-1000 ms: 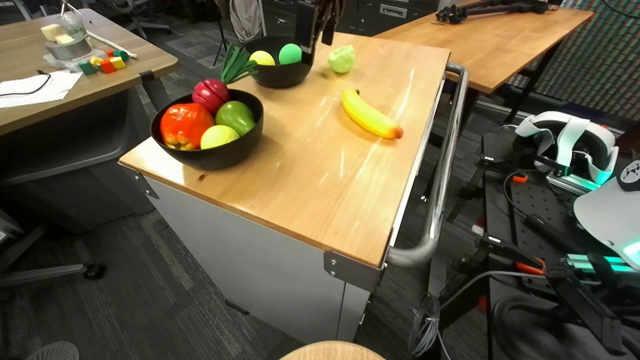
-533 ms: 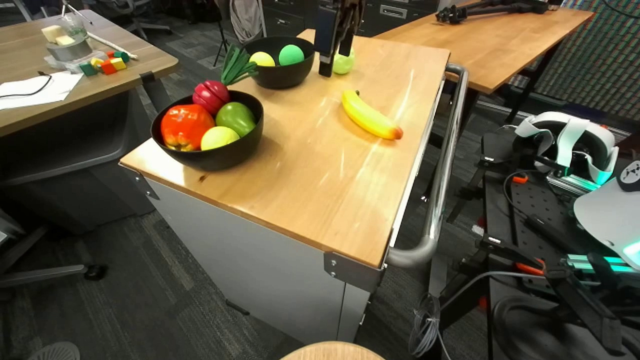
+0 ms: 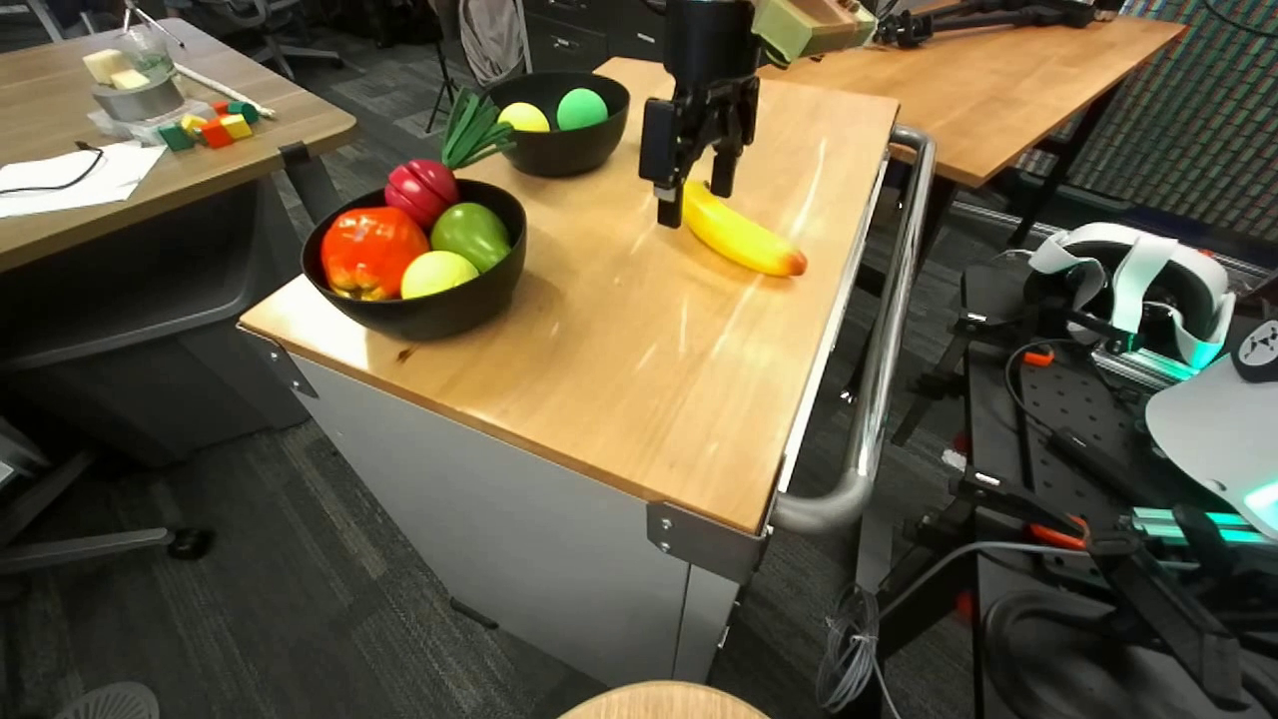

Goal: Put the plush fruits in the two black bowls

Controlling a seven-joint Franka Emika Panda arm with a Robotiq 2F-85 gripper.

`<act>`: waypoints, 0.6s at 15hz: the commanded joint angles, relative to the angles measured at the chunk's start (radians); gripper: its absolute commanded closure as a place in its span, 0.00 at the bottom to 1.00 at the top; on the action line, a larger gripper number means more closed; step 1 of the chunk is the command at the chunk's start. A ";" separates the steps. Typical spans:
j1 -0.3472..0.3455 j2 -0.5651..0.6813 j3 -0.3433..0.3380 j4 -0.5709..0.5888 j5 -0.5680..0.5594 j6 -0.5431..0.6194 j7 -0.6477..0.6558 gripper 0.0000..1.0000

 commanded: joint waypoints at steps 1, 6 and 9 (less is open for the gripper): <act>-0.005 0.022 0.009 0.007 0.081 -0.014 0.007 0.26; -0.001 0.039 0.006 0.008 0.081 -0.004 0.027 0.64; -0.004 0.033 0.005 0.026 0.076 0.004 0.010 0.84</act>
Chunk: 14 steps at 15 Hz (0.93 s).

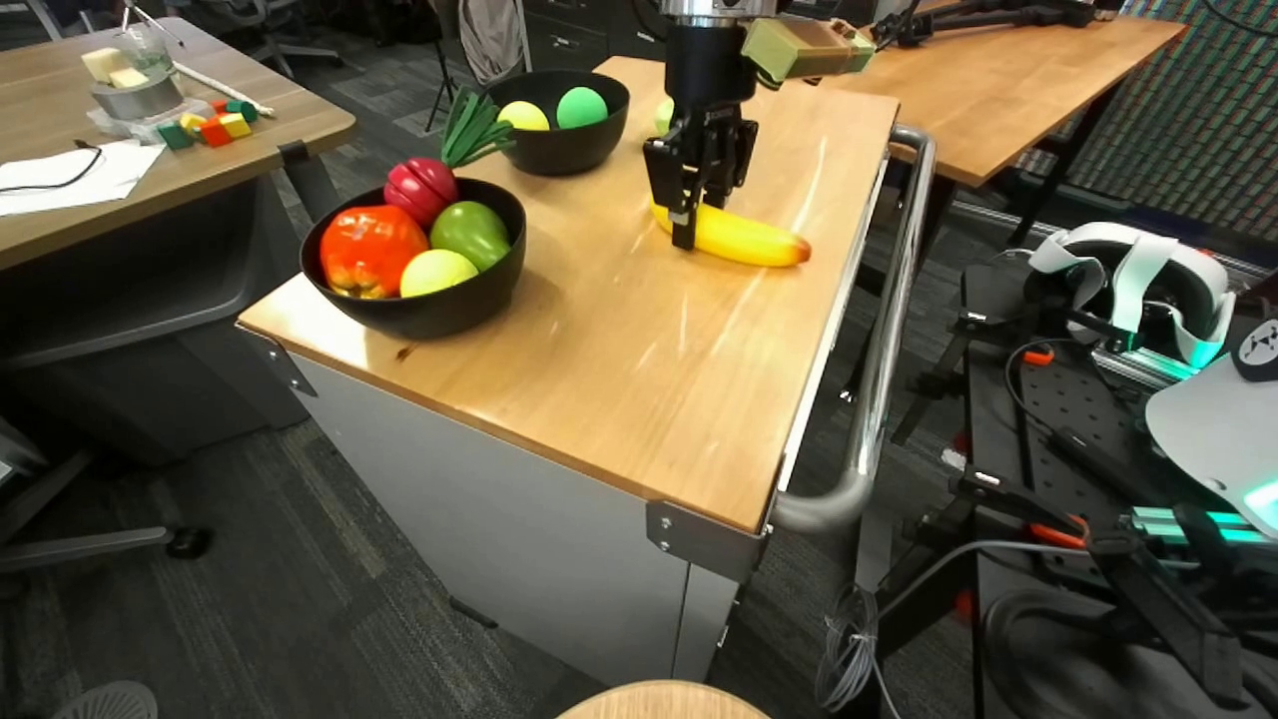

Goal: Put the plush fruits in the two black bowls

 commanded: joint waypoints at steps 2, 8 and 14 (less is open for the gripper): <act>-0.006 -0.019 -0.001 0.054 -0.024 0.035 -0.015 0.84; -0.039 0.041 -0.031 0.290 -0.010 0.120 0.001 0.84; -0.057 0.213 -0.053 0.549 -0.036 0.085 0.052 0.84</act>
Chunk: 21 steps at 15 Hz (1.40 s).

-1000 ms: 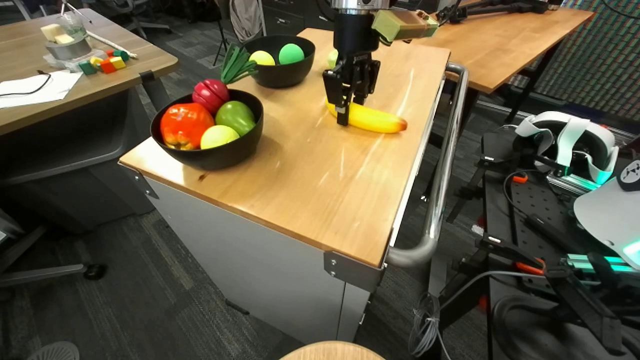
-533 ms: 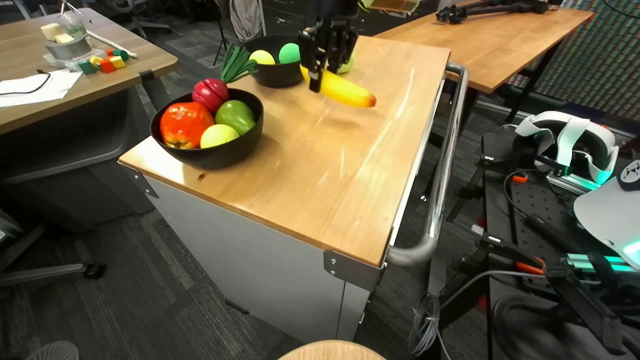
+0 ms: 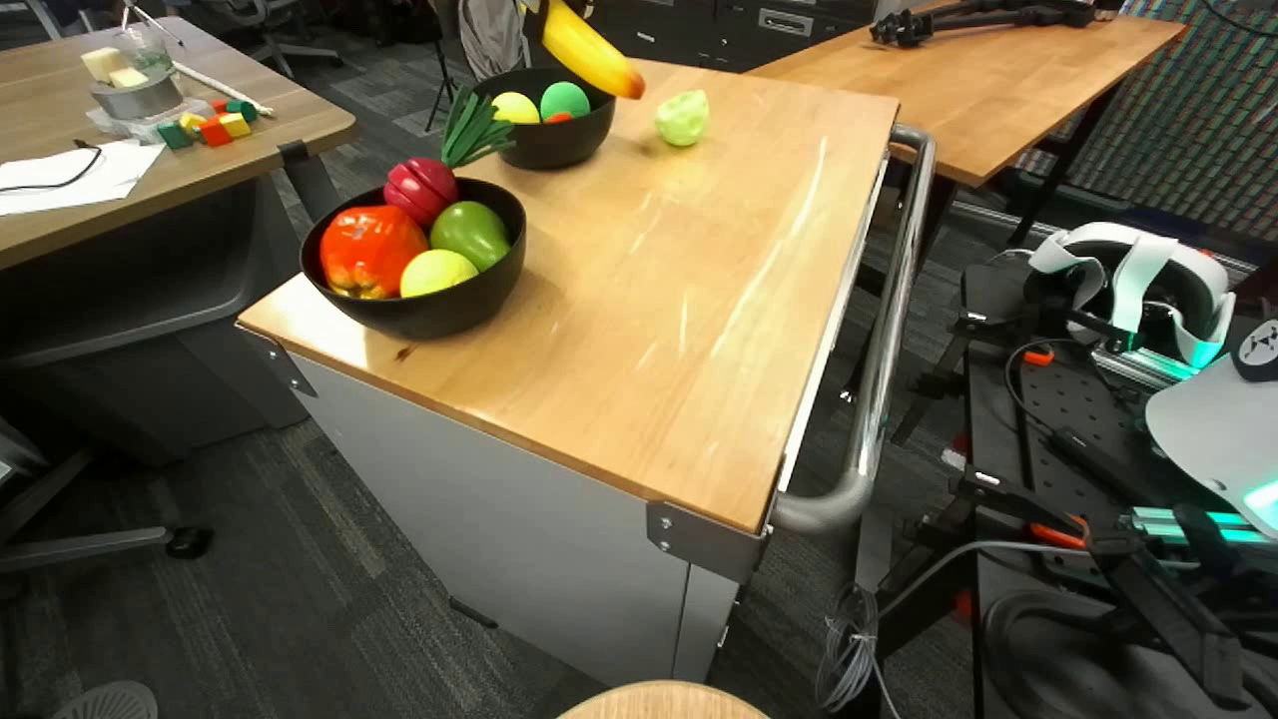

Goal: Put the plush fruits in the two black bowls

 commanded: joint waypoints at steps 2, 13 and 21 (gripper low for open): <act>-0.008 0.183 -0.011 0.248 -0.022 -0.038 0.060 0.84; -0.019 0.454 -0.040 0.567 -0.054 -0.259 0.163 0.84; -0.005 0.362 -0.033 0.452 -0.131 -0.300 0.073 0.19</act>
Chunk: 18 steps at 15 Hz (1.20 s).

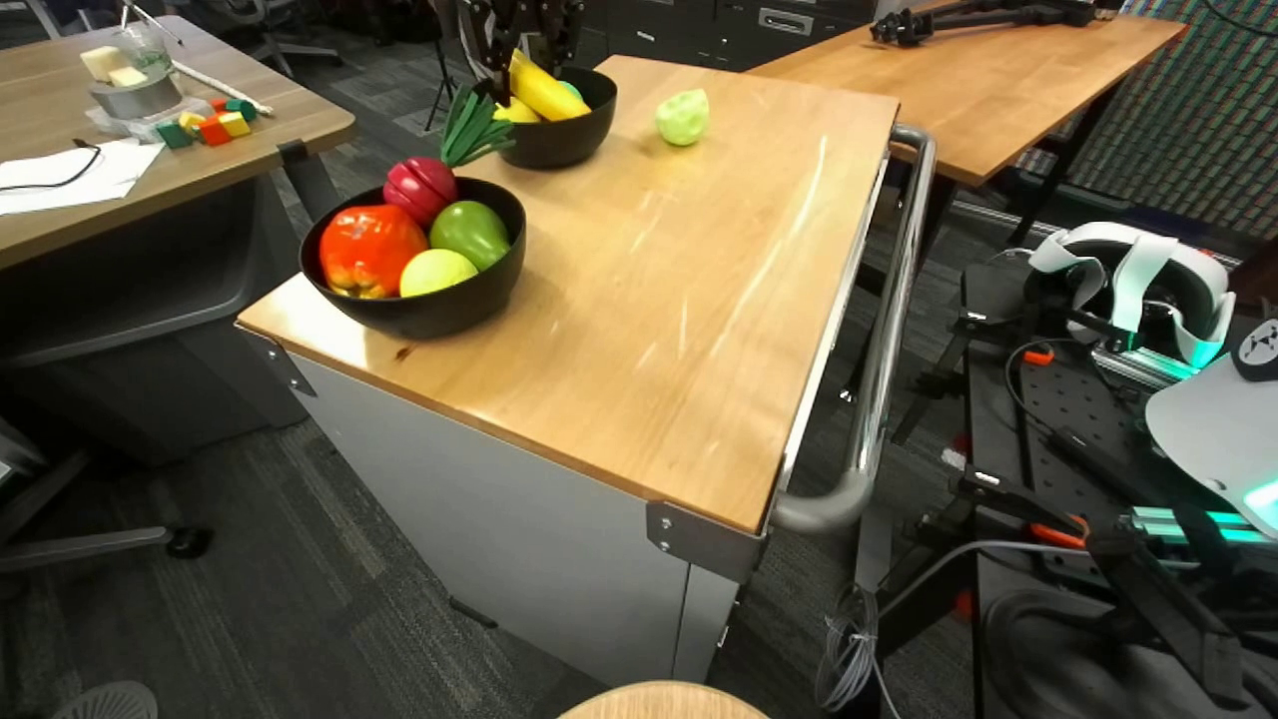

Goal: Put the plush fruits in the two black bowls

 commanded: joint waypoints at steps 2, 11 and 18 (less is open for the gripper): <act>0.022 -0.118 0.005 -0.153 -0.083 0.020 -0.097 0.04; -0.006 -0.441 -0.016 -0.604 -0.175 0.276 -0.206 0.00; -0.067 -0.545 -0.017 -0.917 -0.090 0.493 -0.281 0.00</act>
